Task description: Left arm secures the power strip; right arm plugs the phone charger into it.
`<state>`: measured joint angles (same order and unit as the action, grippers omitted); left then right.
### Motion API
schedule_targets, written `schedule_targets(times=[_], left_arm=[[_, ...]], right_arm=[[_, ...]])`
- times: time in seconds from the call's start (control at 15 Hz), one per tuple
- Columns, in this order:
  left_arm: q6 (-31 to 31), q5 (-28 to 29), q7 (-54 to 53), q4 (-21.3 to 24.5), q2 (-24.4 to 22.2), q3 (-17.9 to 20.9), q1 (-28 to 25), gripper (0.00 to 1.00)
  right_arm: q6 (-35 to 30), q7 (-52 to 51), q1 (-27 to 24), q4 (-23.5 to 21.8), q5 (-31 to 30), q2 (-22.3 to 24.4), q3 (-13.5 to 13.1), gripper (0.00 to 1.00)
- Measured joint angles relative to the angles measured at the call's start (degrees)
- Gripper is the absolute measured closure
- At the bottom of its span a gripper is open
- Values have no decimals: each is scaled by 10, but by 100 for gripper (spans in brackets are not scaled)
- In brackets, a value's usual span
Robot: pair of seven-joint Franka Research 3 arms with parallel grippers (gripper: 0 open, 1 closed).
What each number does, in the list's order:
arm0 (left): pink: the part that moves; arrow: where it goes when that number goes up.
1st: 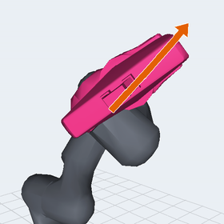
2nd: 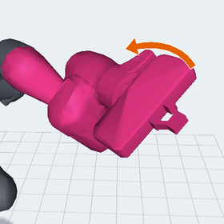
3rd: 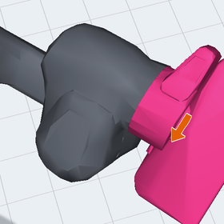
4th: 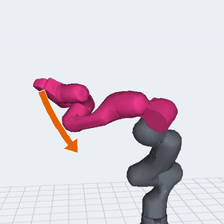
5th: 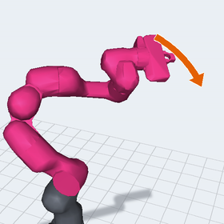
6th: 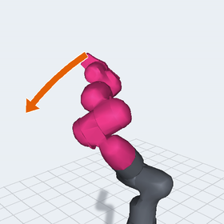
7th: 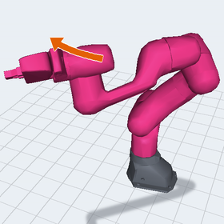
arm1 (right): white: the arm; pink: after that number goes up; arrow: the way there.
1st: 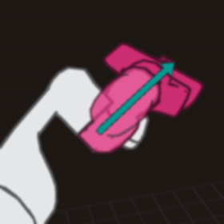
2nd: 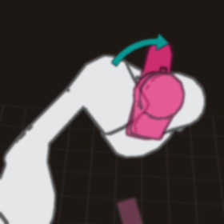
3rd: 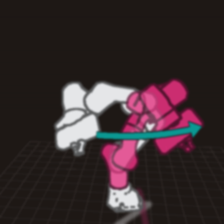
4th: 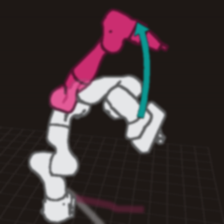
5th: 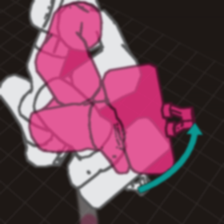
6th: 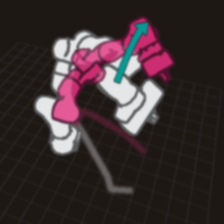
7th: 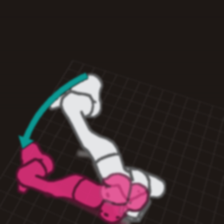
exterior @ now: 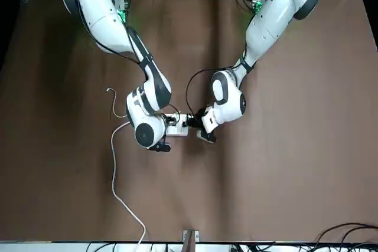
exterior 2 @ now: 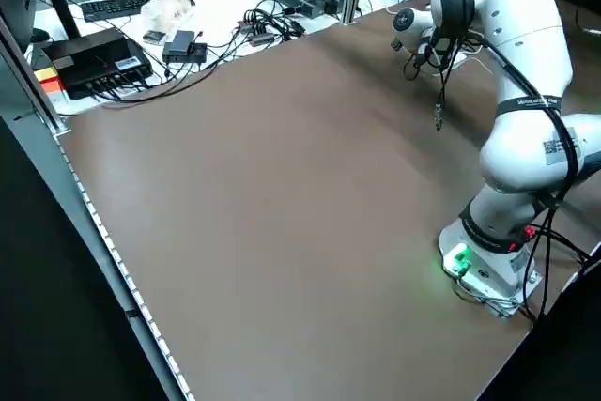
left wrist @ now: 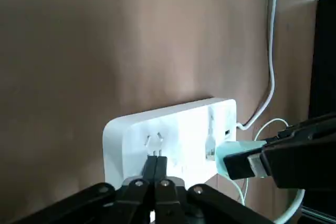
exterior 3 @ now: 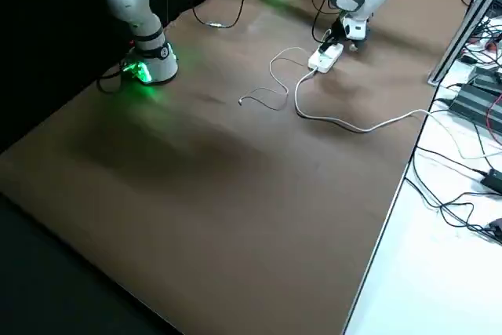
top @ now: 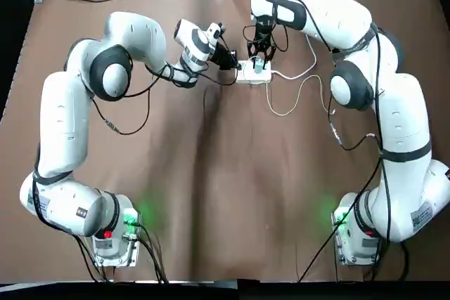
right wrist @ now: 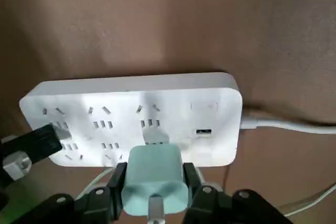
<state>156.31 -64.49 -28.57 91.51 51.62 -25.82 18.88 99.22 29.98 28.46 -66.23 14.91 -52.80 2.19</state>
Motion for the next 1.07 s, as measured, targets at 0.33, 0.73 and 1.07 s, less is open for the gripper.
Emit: schedule_targets(times=[0.33, 0.73, 1.07], left_arm=[[0, 0, 0, 0, 0, 0, 0, 99], [0, 0, 0, 0, 0, 0, 0, 99], [0, 0, 0, 0, 0, 0, 0, 99]], right_arm=[[7, 12, 7, 1, -16, -3, 0, 52], [7, 18, 10, 2, -24, -3, 0, 52], [10, 33, 22, 4, -49, -5, 0, 52]])
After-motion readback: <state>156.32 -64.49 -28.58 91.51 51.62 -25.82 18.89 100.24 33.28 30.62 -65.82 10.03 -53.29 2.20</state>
